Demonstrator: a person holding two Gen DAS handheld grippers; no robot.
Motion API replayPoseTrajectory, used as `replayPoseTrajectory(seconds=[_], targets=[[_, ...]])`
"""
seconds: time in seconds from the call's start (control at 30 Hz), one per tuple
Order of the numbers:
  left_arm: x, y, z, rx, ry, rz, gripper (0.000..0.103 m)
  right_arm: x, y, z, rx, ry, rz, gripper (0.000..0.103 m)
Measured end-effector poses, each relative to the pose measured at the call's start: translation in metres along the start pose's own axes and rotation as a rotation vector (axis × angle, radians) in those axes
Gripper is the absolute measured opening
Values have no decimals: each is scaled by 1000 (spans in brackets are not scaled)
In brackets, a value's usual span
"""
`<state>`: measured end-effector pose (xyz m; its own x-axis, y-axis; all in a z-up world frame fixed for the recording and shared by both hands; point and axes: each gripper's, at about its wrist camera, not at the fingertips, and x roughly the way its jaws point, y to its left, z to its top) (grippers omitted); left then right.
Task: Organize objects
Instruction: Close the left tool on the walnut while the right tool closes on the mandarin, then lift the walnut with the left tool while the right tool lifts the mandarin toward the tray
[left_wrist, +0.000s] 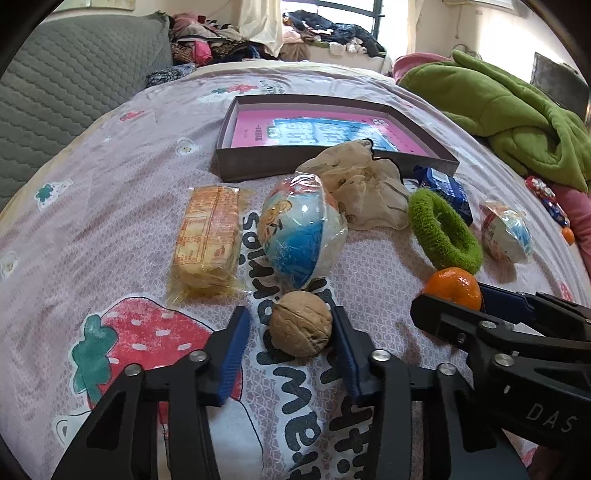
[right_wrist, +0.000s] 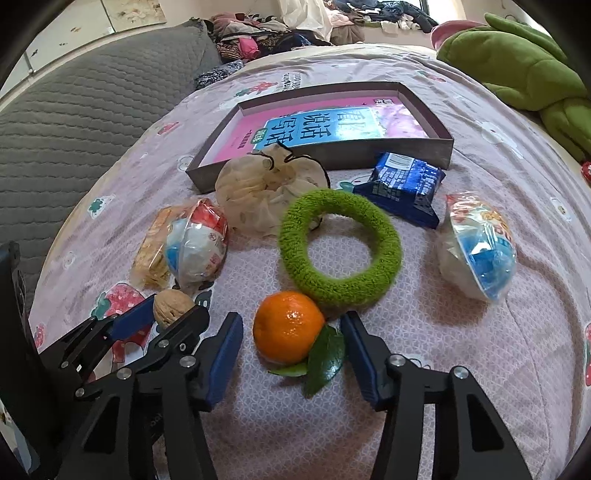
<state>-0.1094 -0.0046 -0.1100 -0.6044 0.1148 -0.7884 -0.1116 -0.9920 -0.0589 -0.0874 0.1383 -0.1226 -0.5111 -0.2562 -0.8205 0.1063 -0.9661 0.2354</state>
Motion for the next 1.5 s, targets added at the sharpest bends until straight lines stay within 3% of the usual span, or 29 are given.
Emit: replayPoseTrajectory(seconds=[0.17,0.37,0.9,1.5], targets=[[-1,1,-1,-1,-1,-17,32,2,-3,0,9,-2,-1,47],[-1,3,-1,-4,2,-21,32,0,-1,-1,-8,-7,8,39],[-10,5,2,-15,-11,-26,32,-12,-1,-9,-20,-11,32,38],[-34,2,6,-19,-51,-11,32,-41,2,-3,-61,-84,34,38]])
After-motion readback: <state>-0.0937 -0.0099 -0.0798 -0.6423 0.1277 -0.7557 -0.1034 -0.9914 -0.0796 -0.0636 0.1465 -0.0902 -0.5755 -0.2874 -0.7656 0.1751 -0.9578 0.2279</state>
